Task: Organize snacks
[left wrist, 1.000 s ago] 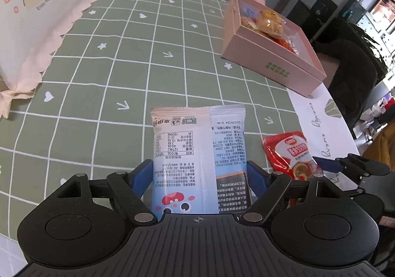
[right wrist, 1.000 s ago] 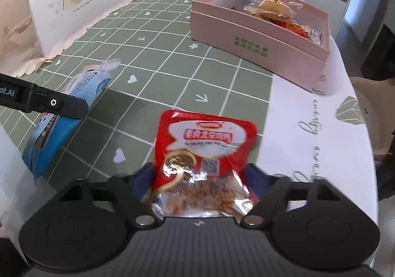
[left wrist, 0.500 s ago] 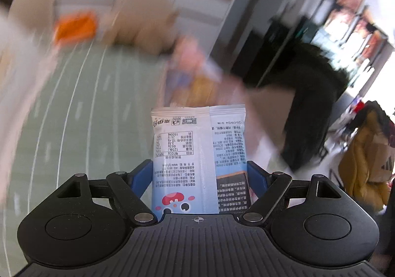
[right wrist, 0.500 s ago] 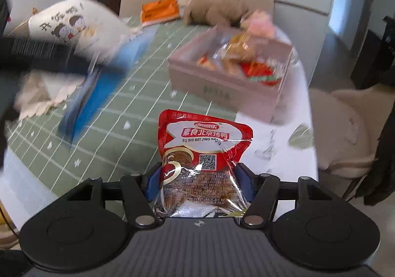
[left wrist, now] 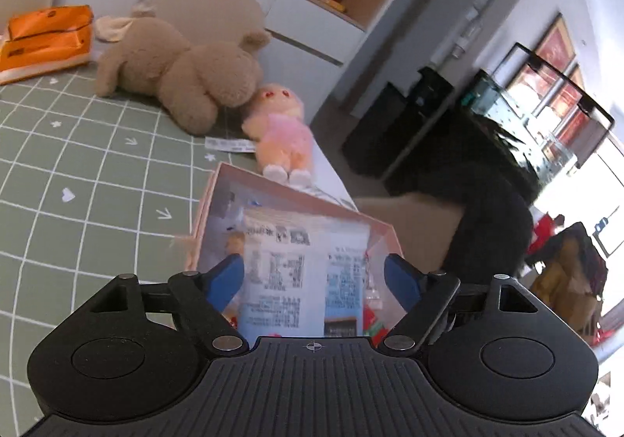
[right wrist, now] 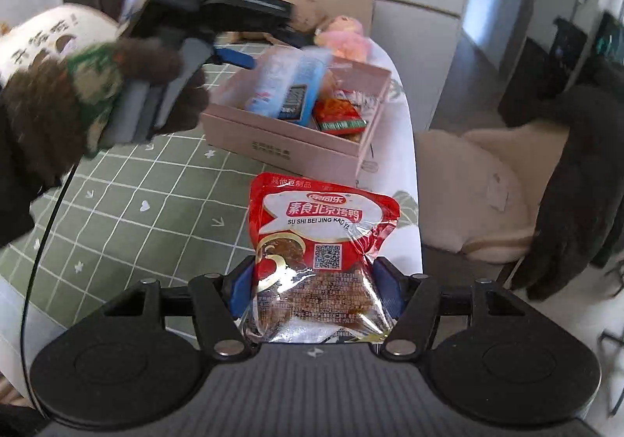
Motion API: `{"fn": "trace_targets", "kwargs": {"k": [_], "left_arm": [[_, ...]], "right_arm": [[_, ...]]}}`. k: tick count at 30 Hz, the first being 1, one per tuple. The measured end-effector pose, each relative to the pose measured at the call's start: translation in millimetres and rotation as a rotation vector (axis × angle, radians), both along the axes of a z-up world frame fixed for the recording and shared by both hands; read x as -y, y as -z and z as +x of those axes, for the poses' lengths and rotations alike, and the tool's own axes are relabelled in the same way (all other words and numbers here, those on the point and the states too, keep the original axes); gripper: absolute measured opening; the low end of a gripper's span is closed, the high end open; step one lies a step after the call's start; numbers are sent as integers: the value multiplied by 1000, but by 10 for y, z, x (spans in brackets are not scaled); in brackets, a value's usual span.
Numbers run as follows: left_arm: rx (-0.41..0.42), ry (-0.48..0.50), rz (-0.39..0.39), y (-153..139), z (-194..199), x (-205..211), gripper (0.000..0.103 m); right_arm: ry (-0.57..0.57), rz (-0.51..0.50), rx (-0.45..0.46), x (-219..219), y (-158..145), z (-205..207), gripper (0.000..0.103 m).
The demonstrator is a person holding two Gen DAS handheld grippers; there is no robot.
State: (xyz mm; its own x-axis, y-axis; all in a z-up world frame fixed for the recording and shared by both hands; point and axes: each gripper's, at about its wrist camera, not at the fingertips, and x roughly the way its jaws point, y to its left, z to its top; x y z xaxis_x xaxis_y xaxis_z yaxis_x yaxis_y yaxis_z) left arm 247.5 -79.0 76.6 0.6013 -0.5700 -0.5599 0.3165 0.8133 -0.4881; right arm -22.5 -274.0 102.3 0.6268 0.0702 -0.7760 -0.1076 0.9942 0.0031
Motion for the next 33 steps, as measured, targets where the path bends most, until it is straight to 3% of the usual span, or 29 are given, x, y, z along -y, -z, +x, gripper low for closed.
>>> {"fn": "trace_targets", "kwargs": {"k": [2, 4, 7, 9, 11, 12, 13, 14, 16, 18, 21, 24, 28, 33], "left_arm": [[47, 6, 28, -105, -35, -10, 83], [85, -50, 1, -231, -142, -235, 83], [62, -113, -88, -332, -376, -647, 83], [61, -138, -92, -368, -518, -809, 83], [51, -150, -61, -350, -681, -908, 83], [38, -141, -47, -334, -744, -925, 83], [25, -128, -30, -292, -802, -946, 83], [14, -118, -1, -238, -886, -942, 83], [6, -109, 55, -176, -1039, -952, 83], [1, -99, 97, -66, -1191, -950, 83], [-8, -96, 149, 110, -1423, -938, 83], [17, -81, 219, 279, -1696, -901, 83], [52, -115, 309, 412, -2024, -869, 83], [47, -188, 381, 532, -2199, -880, 83]], "right_arm": [[17, 13, -3, 47, 6, 117, 64], [35, 27, 37, 81, -69, 219, 64], [51, 28, 157, 93, -326, 428, 64], [47, -4, 232, 50, -500, 645, 64], [72, -50, 324, -45, -616, 948, 73], [80, -55, 374, -85, -617, 1089, 86], [87, -51, 417, -121, -594, 1241, 91], [82, -56, 409, -171, -517, 1459, 91], [56, -71, 291, -262, -323, 1800, 88], [57, -10, 206, -293, -157, 1852, 88], [28, 121, 165, -298, 44, 1566, 88], [30, 163, 116, -369, 271, 1173, 88], [29, 136, 57, -530, 605, 678, 88], [12, 35, 65, -835, 846, 383, 88]]}}
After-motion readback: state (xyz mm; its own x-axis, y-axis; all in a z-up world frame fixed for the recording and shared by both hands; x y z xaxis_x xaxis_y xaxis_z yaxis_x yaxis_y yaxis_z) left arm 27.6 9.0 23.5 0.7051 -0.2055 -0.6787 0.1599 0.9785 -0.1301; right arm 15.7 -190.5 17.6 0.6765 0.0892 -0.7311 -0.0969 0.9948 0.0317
